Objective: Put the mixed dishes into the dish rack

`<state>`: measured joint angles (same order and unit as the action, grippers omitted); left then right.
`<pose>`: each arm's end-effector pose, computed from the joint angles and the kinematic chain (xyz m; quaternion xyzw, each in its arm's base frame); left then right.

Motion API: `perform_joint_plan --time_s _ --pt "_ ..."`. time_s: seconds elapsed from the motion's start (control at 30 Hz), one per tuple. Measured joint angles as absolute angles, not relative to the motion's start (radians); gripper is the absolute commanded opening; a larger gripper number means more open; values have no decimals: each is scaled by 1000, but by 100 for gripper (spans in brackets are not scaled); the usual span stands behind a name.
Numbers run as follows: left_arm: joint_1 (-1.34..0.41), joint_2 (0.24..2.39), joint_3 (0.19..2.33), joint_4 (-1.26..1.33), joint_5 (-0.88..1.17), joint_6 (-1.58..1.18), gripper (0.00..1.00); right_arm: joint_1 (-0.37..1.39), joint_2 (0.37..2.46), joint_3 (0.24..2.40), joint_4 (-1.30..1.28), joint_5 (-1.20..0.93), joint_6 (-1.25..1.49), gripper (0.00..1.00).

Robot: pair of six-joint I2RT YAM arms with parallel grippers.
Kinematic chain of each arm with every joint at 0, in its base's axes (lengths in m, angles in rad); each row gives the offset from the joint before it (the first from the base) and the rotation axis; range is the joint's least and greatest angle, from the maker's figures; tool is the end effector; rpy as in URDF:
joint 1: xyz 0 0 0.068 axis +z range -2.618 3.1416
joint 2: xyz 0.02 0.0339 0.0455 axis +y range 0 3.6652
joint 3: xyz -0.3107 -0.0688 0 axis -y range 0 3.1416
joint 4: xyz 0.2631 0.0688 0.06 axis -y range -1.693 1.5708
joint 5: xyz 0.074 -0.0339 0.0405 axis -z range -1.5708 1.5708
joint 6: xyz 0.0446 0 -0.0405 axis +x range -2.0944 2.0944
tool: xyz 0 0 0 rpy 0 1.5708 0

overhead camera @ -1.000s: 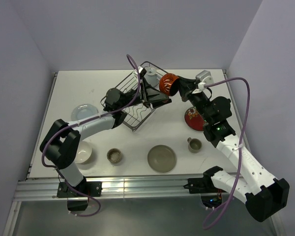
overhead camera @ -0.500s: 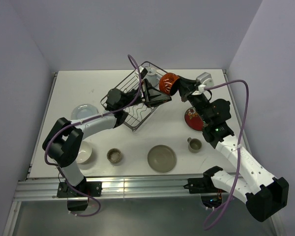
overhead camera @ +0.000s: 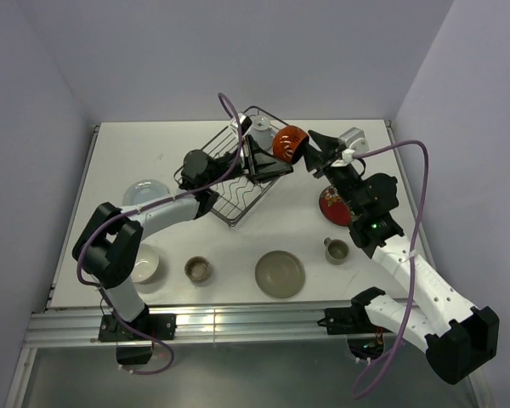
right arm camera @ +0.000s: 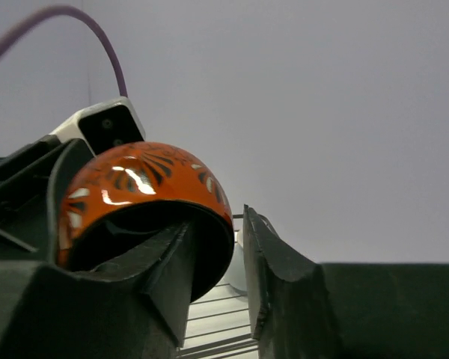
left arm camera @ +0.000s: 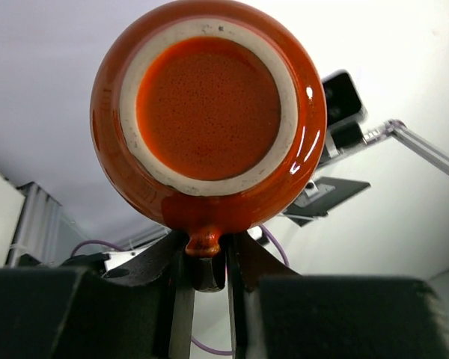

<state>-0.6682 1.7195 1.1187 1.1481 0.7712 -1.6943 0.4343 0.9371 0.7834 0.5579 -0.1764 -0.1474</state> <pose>0.3006 -0.2769 0.3767 0.0630 0.5563 -0.8173 0.1364 0.1905 0.0970 0.4293 -0.2278 0.5045 0.1669 0.8159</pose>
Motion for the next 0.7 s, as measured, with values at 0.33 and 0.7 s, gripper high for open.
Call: perform_joint_plan --time_s 0.33,0.7 --pt "-610 1718 1116 1027 772 -1633 0 434 915 778 561 -184 -178 66" --pt "-527 1697 1284 396 751 -1193 0 254 827 759 385 -383 -213 75"
